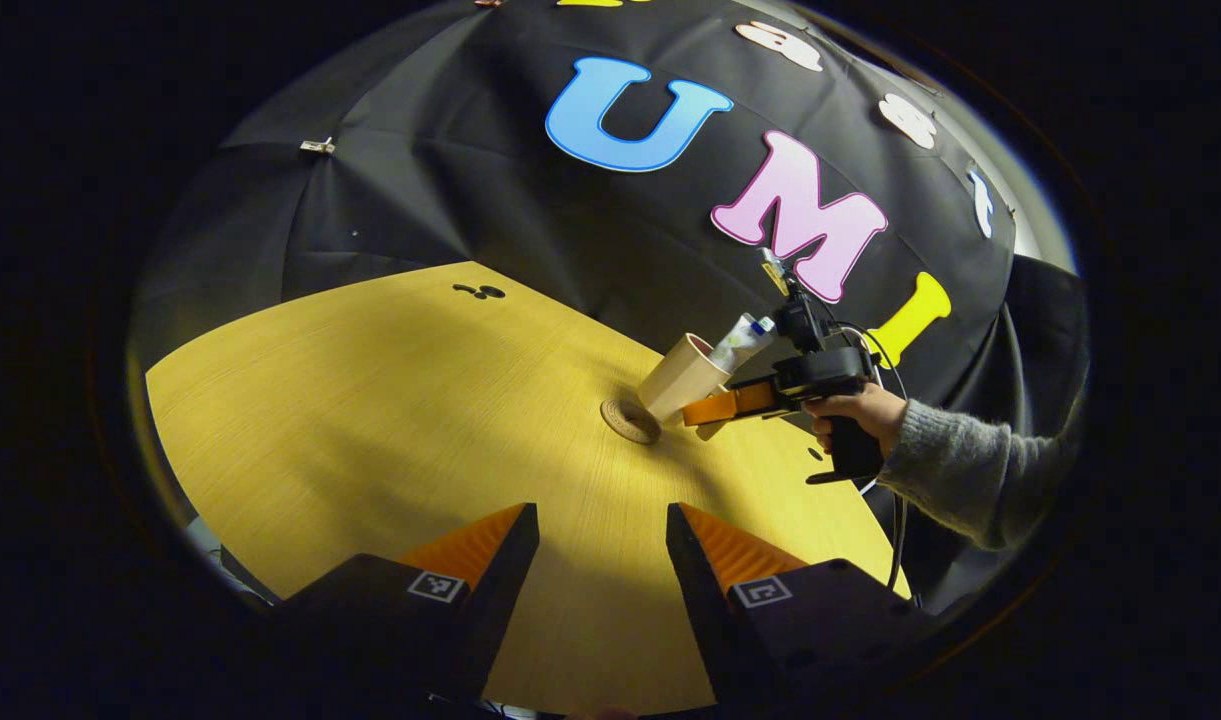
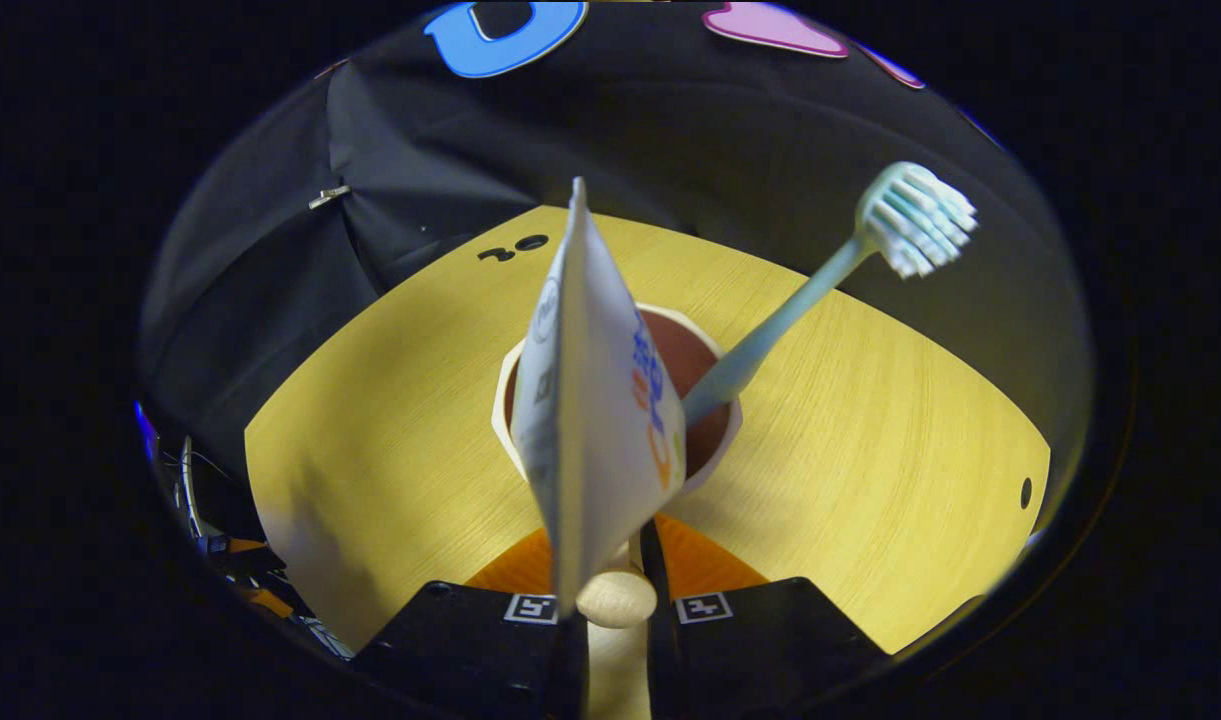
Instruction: Put the toothbrush and toothpaste on the desktop into the cup, then pick up the cup and place it on the coaster on the desktop.
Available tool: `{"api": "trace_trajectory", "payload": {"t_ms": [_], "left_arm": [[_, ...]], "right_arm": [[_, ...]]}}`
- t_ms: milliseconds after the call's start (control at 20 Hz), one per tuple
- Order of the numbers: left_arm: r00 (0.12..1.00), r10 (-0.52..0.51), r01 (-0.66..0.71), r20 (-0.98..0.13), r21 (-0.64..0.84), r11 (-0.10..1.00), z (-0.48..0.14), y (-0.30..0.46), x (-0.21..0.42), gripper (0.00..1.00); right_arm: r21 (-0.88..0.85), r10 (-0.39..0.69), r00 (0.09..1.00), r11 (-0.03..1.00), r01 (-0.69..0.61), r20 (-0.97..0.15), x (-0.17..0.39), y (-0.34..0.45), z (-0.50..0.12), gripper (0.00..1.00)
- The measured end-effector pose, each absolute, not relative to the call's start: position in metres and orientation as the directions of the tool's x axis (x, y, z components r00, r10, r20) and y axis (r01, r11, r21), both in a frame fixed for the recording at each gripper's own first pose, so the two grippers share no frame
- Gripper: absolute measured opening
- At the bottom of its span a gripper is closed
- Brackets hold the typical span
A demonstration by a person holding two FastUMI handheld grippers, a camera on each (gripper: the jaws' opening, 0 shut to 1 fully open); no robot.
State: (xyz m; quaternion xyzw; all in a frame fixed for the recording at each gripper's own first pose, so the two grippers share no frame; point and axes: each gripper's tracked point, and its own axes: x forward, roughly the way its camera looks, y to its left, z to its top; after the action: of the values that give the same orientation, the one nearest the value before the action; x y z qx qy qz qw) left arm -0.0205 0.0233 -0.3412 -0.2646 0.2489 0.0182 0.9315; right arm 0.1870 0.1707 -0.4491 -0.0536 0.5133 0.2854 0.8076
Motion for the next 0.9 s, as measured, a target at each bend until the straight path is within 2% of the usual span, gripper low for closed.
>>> {"api": "trace_trajectory", "payload": {"t_ms": [250,700,750,800,900], "left_arm": [[0.867,-0.108,-0.18,-0.487,-0.507,0.843,-0.351,0.036,-0.026,0.82],[0.861,-0.124,-0.179,-0.494,-0.521,0.835,-0.358,0.045,-0.028,0.82],[0.861,-0.126,-0.178,-0.493,-0.523,0.834,-0.357,0.046,-0.027,0.82],[0.862,-0.124,-0.179,-0.492,-0.523,0.833,-0.357,0.047,-0.026,0.82],[0.864,-0.123,-0.176,-0.488,-0.522,0.835,-0.356,0.05,-0.025,0.82]], "right_arm": [[0.186,0.38,0.265,0.815,-0.548,-0.886,0.18,0.188,-0.464,0.27],[0.154,0.342,0.256,0.819,-0.553,-0.904,0.182,0.188,-0.468,0.27],[0.146,0.337,0.253,0.815,-0.561,-0.907,0.181,0.187,-0.469,0.2],[0.141,0.333,0.25,0.811,-0.568,-0.909,0.181,0.187,-0.469,0.27],[0.143,0.334,0.252,0.815,-0.562,-0.908,0.181,0.188,-0.47,0.28]]}}
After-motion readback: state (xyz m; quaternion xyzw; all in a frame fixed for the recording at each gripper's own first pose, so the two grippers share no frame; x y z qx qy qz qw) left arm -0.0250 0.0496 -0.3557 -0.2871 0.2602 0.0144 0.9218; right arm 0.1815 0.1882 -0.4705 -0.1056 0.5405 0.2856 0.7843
